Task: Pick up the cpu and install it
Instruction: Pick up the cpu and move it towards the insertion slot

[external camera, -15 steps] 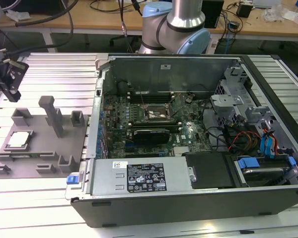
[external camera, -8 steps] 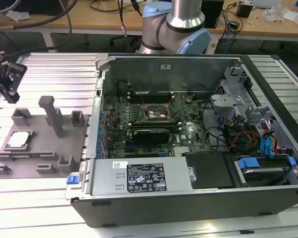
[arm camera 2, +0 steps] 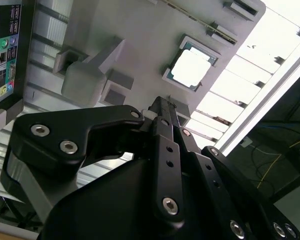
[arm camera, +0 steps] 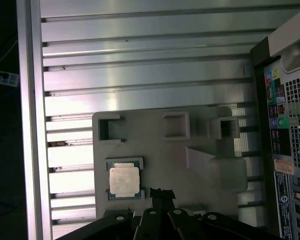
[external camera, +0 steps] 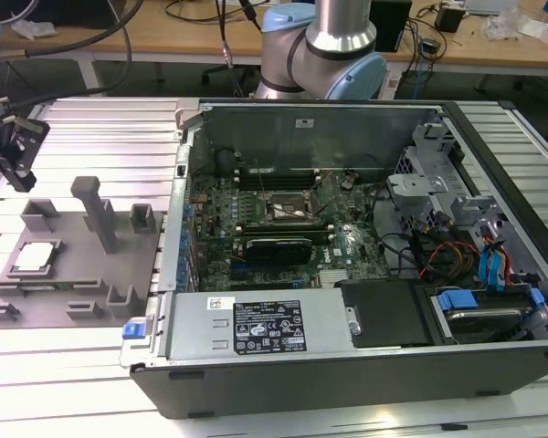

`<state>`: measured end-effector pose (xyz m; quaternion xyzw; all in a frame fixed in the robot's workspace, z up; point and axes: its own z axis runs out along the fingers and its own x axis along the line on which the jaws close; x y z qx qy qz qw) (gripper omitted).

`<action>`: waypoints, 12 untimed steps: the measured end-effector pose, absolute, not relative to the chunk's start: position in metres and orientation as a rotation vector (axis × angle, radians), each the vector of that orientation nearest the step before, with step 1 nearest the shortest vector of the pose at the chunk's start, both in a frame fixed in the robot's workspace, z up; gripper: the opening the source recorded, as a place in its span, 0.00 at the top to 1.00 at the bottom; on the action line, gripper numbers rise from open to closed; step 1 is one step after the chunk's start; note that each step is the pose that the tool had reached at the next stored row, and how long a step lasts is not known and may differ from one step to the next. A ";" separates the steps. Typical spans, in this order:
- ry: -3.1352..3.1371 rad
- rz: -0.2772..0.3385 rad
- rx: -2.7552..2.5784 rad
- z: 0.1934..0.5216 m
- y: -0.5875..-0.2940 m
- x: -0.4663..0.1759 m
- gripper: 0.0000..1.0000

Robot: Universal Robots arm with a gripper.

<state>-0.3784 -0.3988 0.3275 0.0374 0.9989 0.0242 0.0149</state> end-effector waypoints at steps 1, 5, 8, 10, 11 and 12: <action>3.109 0.075 0.116 0.327 -0.399 -0.378 0.89; 3.105 0.075 0.117 0.327 -0.399 -0.379 0.89; 3.105 0.075 0.117 0.326 -0.399 -0.381 0.89; 3.105 0.075 0.117 0.323 -0.399 -0.385 0.89; 3.105 0.076 0.117 0.322 -0.399 -0.386 0.89; 3.105 0.075 0.117 0.320 -0.399 -0.387 0.89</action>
